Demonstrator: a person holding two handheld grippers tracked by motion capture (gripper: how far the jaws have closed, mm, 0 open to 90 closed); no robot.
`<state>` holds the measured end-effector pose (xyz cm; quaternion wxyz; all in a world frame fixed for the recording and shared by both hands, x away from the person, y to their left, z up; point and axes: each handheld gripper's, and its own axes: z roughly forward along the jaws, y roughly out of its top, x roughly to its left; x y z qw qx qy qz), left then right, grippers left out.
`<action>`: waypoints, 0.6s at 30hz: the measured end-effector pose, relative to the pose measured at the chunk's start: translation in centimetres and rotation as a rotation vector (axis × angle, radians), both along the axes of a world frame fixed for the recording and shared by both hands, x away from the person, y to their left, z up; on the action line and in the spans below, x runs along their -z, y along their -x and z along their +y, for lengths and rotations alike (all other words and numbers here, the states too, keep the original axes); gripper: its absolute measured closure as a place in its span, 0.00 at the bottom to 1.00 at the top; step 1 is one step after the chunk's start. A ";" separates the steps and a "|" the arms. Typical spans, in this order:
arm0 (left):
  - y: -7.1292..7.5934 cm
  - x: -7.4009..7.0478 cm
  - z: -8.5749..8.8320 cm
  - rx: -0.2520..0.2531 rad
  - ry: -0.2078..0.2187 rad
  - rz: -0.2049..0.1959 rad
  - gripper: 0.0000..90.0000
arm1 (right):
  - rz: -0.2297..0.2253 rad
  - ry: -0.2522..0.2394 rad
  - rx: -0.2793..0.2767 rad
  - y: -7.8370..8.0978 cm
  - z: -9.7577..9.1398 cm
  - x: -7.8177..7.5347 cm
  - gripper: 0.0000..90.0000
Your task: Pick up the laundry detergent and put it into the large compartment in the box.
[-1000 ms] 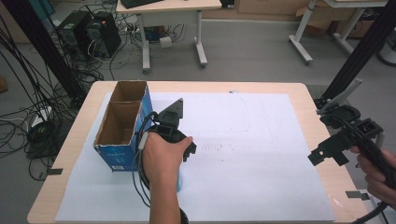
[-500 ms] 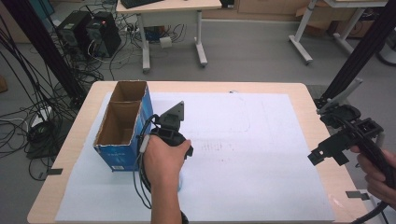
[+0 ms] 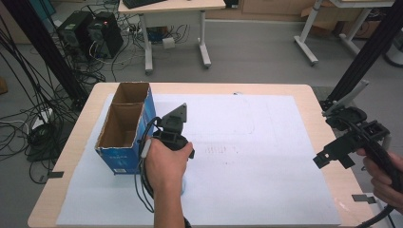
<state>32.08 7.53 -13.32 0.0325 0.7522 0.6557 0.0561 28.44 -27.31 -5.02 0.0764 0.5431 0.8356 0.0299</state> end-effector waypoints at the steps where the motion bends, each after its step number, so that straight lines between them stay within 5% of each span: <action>1: 0.0 0.0 0.0 -0.003 0.001 0.002 0.39 | 0.002 0.000 0.001 0.0 0.0 0.0 0.04; 11: -0.3 -0.7 0.4 -0.006 0.022 0.020 0.40 | 0.003 -0.004 0.013 -0.4 -0.6 0.0 0.04; 18: -0.4 -3.2 0.6 -0.012 0.026 0.005 0.40 | 0.008 -0.007 0.013 -0.9 -0.7 0.0 0.04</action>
